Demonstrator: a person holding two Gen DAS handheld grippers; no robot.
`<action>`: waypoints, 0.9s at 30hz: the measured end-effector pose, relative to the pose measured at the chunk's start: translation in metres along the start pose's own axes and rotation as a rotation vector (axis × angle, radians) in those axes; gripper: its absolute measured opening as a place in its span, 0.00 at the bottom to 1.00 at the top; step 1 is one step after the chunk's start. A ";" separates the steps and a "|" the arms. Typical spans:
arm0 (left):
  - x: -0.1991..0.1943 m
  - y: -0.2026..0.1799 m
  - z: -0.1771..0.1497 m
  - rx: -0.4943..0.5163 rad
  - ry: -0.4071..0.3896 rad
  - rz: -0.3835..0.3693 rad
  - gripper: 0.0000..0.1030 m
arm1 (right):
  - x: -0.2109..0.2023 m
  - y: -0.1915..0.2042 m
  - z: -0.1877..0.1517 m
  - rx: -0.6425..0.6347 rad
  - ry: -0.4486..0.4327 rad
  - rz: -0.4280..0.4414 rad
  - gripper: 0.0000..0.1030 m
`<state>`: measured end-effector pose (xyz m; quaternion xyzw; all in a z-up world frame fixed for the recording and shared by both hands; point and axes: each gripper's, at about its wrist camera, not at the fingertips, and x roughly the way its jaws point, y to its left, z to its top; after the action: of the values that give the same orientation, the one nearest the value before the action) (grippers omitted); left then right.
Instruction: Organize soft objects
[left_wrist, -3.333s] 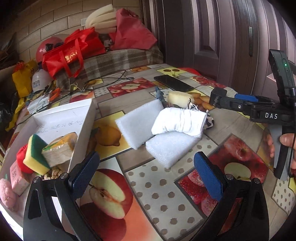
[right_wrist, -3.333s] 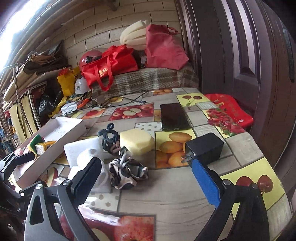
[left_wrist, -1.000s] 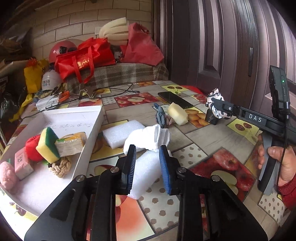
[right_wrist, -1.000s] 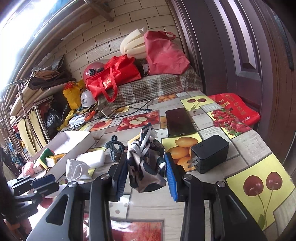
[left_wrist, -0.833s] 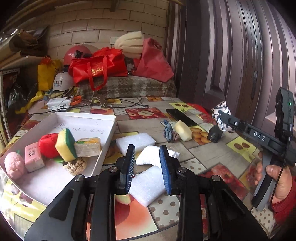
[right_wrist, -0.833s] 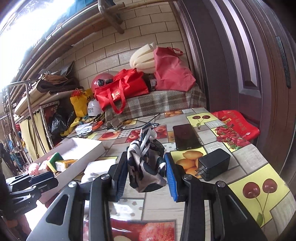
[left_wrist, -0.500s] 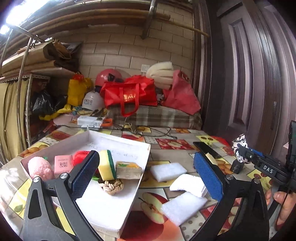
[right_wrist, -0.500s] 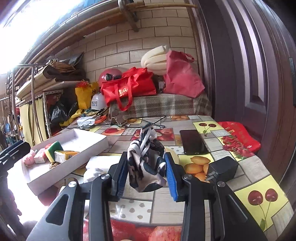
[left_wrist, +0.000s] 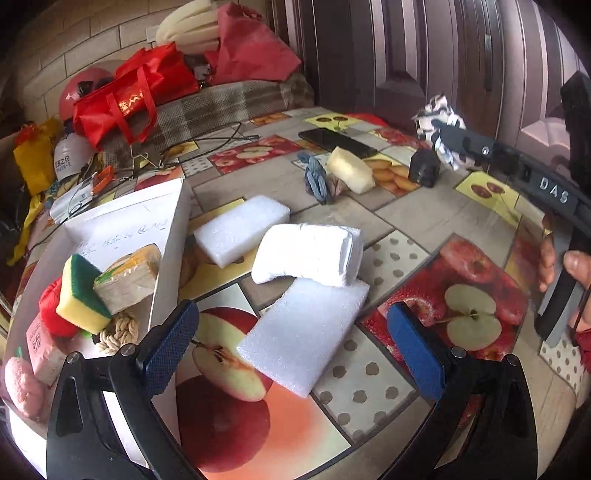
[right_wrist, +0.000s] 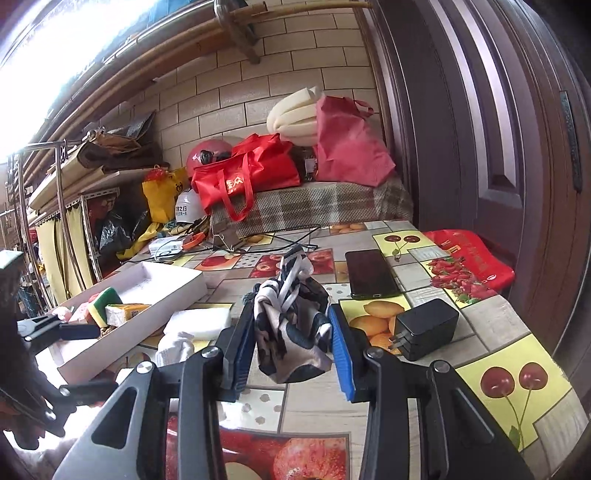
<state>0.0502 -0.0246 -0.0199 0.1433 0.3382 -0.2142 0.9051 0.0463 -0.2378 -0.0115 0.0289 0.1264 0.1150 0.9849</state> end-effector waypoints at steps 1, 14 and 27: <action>0.007 -0.004 0.001 0.017 0.025 0.012 1.00 | 0.000 0.001 0.000 -0.004 0.002 0.004 0.37; 0.020 -0.007 -0.007 -0.029 0.100 -0.098 0.55 | 0.002 -0.005 -0.001 0.016 0.009 0.029 0.37; -0.053 -0.017 -0.007 -0.089 -0.333 -0.048 0.55 | -0.005 -0.007 0.000 0.037 -0.034 -0.006 0.37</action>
<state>0.0027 -0.0214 0.0088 0.0575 0.1959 -0.2416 0.9486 0.0437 -0.2458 -0.0110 0.0485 0.1118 0.1091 0.9865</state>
